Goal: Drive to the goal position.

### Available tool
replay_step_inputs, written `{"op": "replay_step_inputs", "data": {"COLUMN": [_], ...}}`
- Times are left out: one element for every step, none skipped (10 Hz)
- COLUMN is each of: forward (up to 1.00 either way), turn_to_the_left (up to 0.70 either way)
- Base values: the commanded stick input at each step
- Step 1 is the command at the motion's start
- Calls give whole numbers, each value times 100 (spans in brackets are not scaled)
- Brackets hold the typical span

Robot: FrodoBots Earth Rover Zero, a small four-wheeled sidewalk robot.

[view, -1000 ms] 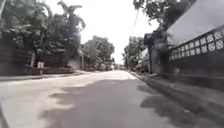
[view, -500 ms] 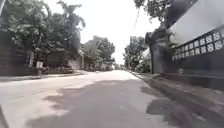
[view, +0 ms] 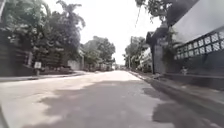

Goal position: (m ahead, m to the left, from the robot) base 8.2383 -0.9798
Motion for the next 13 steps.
{"op": "replay_step_inputs", "data": {"forward": [50, 50, 50, 50, 50, 50, 50, 50, 50, 50, 50, 50, 50], "turn_to_the_left": [0, 0, 0, 0, 0, 0, 0, 0, 0, 0, 0, 0, 0]}}
